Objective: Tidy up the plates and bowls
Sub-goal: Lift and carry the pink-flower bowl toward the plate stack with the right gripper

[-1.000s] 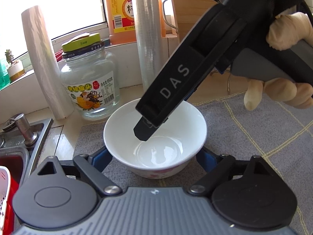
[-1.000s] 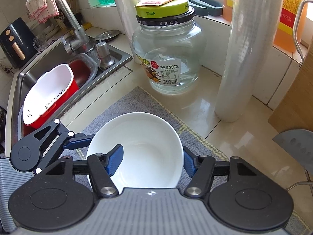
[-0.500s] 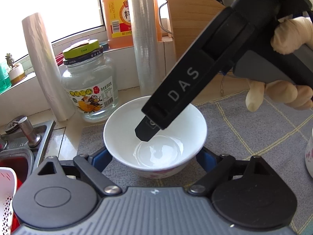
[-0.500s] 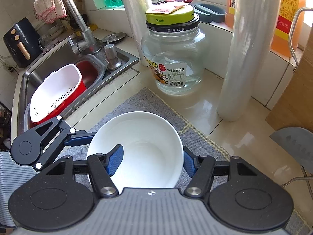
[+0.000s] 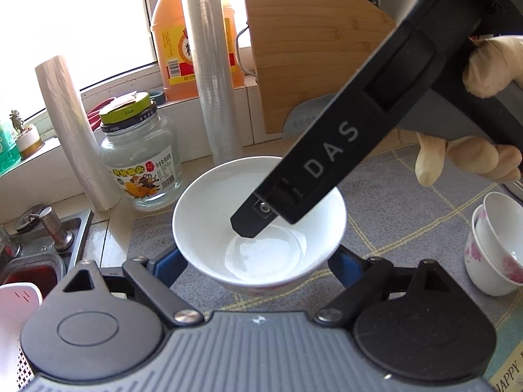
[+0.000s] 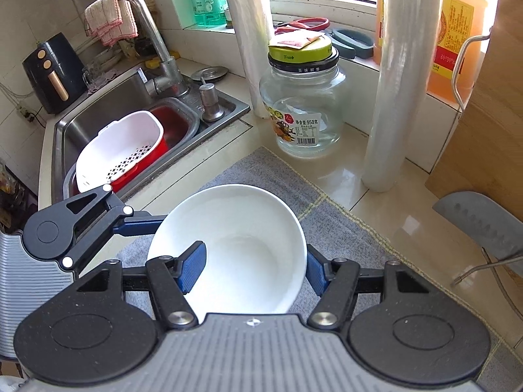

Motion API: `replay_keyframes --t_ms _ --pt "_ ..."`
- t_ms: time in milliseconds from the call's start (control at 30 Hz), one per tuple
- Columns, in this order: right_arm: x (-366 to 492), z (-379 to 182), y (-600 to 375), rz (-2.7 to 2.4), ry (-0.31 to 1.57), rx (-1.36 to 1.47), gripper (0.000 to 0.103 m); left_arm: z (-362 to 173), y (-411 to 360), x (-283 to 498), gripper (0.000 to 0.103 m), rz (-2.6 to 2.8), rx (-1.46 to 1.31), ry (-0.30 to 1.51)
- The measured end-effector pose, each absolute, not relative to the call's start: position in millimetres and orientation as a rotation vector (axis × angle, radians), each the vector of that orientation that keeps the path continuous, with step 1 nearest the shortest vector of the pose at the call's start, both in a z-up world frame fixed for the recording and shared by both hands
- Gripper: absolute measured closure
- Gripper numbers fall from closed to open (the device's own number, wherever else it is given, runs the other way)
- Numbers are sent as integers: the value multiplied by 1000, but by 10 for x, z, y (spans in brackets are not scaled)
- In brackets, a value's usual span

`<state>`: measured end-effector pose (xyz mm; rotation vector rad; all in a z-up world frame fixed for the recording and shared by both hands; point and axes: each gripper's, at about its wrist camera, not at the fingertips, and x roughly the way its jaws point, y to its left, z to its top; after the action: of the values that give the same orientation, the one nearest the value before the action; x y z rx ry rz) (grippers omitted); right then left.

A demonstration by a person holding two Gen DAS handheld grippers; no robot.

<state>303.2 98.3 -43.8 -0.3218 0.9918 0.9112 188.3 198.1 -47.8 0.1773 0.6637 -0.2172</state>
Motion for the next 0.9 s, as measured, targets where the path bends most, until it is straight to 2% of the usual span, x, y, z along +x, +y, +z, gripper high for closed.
replay_keyframes --t_ms 900 --pt "2097 -7 -348 717 930 -273 34 -105 987 1226 11 -466 243 583"
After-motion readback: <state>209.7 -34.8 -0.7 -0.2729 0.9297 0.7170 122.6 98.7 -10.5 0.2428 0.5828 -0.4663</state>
